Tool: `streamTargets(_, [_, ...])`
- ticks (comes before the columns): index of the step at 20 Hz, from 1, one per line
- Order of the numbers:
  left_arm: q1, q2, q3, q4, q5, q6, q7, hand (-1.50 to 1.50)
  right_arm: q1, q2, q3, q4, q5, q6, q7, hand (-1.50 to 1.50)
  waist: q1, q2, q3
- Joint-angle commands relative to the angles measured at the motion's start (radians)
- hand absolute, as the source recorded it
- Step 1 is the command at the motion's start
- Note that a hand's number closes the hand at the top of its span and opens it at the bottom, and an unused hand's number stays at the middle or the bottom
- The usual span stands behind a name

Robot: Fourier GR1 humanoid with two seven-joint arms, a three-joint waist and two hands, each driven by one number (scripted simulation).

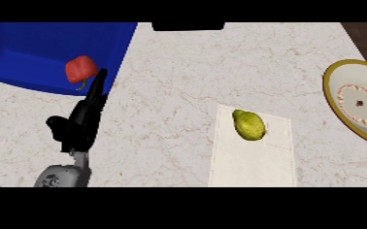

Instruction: Pick the cupcake from the placemat and place it in the bowl

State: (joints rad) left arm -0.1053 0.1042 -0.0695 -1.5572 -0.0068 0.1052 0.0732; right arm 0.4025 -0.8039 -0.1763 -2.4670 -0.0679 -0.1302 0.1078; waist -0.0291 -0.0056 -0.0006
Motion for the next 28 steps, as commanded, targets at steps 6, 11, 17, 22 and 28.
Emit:
streamTargets(6, [-0.021,-0.041,-0.038,-0.018,-0.039,0.026,0.038,0.0,-0.229,-0.088,-0.339,0.112,-0.276,0.143,0.267,1.5,0.025,0.004,0.0])
streamTargets(11, [0.008,-0.011,-0.013,-0.025,-0.013,-0.023,0.012,0.0,-0.33,-0.136,-0.325,0.328,-0.183,0.211,0.222,1.5,0.037,0.006,0.0])
streamTargets(17, [-0.065,-0.032,-0.01,0.02,-0.02,-0.011,0.019,0.0,-0.343,-0.15,-0.185,0.542,0.139,0.184,0.067,1.5,0.05,0.014,0.001])
streamTargets(22, [-0.075,-0.011,0.005,0.014,-0.01,-0.035,0.038,0.0,-0.516,-0.12,-0.088,0.86,0.229,0.146,-0.046,1.5,0.062,0.014,0.002])
streamTargets(28, [-0.025,-0.018,0.001,-0.009,-0.011,-0.038,0.028,0.0,-0.637,-0.086,-0.067,1.191,0.344,0.108,-0.264,1.5,0.058,0.012,0.002])
